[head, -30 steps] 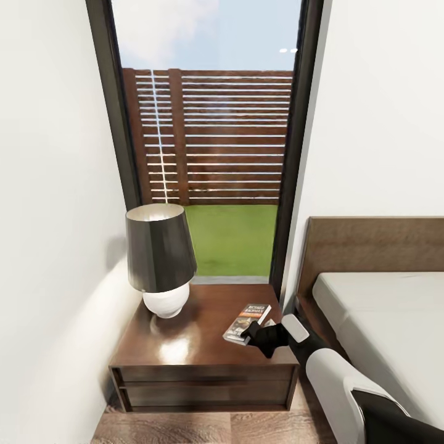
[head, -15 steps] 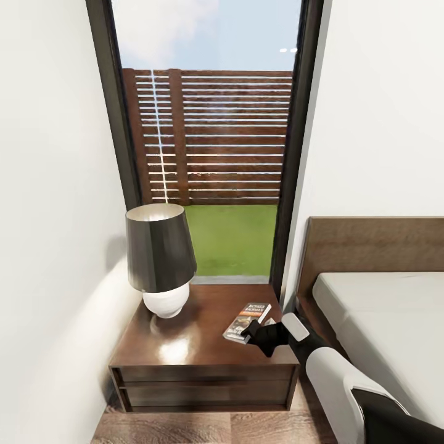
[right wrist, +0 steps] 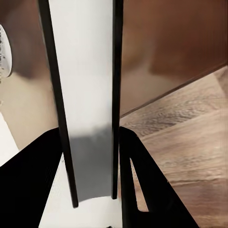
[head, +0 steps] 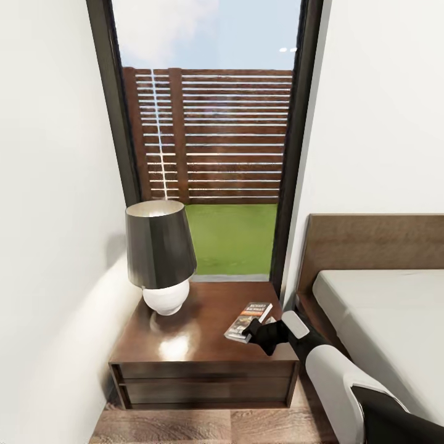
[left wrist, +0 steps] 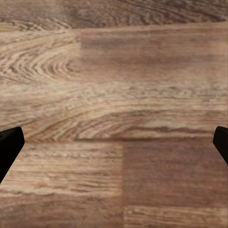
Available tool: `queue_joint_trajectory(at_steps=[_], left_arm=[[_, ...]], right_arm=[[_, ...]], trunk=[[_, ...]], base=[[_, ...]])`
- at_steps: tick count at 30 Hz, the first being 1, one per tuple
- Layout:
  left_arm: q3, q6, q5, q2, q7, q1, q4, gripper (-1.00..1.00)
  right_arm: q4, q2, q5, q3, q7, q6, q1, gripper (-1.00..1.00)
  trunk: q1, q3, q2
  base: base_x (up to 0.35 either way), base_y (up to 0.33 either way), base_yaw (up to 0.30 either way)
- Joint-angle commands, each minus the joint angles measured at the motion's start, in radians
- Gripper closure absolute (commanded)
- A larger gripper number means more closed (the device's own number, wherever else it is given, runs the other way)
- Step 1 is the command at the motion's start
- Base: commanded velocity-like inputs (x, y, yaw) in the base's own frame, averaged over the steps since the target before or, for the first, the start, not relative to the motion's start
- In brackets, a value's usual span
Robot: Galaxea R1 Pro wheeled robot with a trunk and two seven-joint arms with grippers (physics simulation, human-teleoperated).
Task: In the bedroom, move the book from the bed onto either nightstand, and place the two sandals side by side next to the bed.
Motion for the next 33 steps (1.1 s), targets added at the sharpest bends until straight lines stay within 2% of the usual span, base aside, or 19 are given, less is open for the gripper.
queue_joint_trajectory(at_steps=[1, 3, 4, 9, 13, 23, 29, 33], left_arm=[[-0.008, -0.003, 0.008, 0.0, 0.002, -0.001, 0.001, -1.0], [-0.008, -0.003, 0.008, 0.0, 0.002, -0.001, 0.001, -1.0], [-0.008, -0.003, 0.008, 0.0, 0.002, -0.001, 0.001, -1.0], [-0.008, -0.003, 0.008, 0.0, 0.002, -0.001, 0.001, -1.0], [-0.008, -0.003, 0.008, 0.0, 0.002, -0.001, 0.001, -1.0], [-0.008, -0.003, 0.008, 0.0, 0.002, -0.001, 0.001, -1.0], [-0.008, -0.003, 0.008, 0.0, 0.002, -0.001, 0.001, -1.0], [-0.008, -0.003, 0.008, 0.0, 0.002, -0.001, 0.001, -1.0]], right_arm=[[-0.002, 0.001, -0.022, -0.004, -0.018, 0.002, -0.001, 1.0], [-0.002, 0.001, -0.049, -0.005, -0.033, 0.002, -0.002, 1.0], [-0.002, 0.001, -0.049, -0.005, -0.033, 0.002, -0.002, 1.0], [-0.005, 0.001, -0.115, -0.007, -0.098, 0.0, -0.004, 1.0], [-0.007, 0.002, -0.134, -0.007, -0.123, 0.0, -0.004, 1.0], [-0.011, 0.001, -0.151, -0.007, -0.146, -0.002, -0.005, 1.0], [-0.012, 0.001, -0.153, -0.007, -0.151, -0.002, -0.007, 1.0], [-0.013, 0.001, -0.154, -0.007, -0.151, -0.003, -0.007, 1.0]], trunk=[[0.0, -0.001, 0.0], [0.0, -0.001, 0.0], [0.0, -0.001, 0.0], [0.0, -0.001, 0.0], [0.0, -0.001, 0.0], [0.0, -0.001, 0.0], [0.023, -0.02, -0.042], [0.023, -0.02, -0.042]], base=[[0.0, 0.0, 0.0], [0.0, 0.0, 0.0], [0.0, 0.0, 0.0], [0.0, 0.0, 0.0], [0.0, 0.0, 0.0], [0.0, 0.0, 0.0], [0.0, 0.0, 0.0], [0.0, 0.0, 0.0]])
